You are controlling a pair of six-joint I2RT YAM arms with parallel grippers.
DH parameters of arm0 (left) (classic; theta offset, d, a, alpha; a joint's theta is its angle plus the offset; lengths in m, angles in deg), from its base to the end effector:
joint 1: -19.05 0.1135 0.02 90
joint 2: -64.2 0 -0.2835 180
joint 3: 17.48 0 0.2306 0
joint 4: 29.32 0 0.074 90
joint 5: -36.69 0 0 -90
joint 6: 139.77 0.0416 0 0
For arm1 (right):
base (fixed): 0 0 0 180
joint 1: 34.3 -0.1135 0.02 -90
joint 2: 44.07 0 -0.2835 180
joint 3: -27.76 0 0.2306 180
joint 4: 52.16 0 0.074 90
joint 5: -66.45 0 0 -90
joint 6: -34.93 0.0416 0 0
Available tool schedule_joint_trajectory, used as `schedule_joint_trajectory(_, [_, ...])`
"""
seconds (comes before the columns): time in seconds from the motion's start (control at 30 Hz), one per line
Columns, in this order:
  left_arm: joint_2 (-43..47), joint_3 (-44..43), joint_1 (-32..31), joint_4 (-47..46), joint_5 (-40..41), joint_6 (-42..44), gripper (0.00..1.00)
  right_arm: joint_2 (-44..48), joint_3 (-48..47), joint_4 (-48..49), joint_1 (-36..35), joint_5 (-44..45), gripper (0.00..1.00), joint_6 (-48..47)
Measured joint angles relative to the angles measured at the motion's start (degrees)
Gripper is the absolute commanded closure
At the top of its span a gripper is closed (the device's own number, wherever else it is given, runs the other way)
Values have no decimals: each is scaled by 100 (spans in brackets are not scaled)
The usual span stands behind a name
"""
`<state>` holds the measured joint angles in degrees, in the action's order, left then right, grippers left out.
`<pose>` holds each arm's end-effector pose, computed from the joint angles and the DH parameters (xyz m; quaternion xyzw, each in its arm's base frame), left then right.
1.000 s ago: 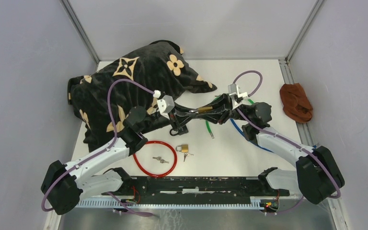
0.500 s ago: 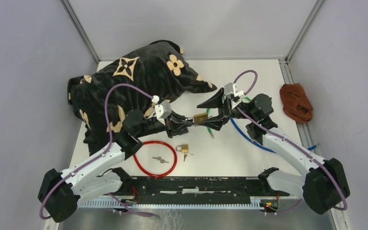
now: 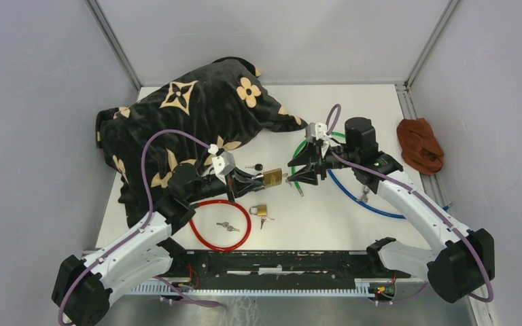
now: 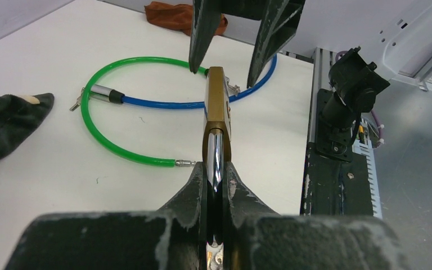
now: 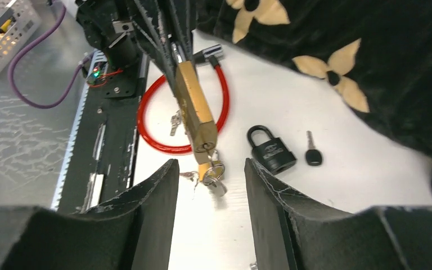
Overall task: Lock with the key
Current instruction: Lock the lock, then place the key at the center of the board.
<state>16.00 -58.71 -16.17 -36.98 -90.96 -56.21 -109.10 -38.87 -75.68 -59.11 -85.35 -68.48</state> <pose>0.1217 -0.1170 0.2981 0.3877 0.5873 -0.4514 0.5486 0.1822 0.1246 0.3420 -0.5044 0.5777 0.4711 0.4357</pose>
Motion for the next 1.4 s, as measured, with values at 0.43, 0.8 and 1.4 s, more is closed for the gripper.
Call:
schedule_joint_trajectory(0.43, [0,9,0,0,-50,-2,98,-376,-109,-463,-511,365,88,-444])
schedule_joint_trajectory(0.8, [11,-4,96,160,-136,85,98,-247,-63,-623,-417,885,100,-409])
schedule_joint_trajectory(1.4, [-1058,-153,-605,1539,1526,2428,98,955,1989,48,824,2286,100,1550])
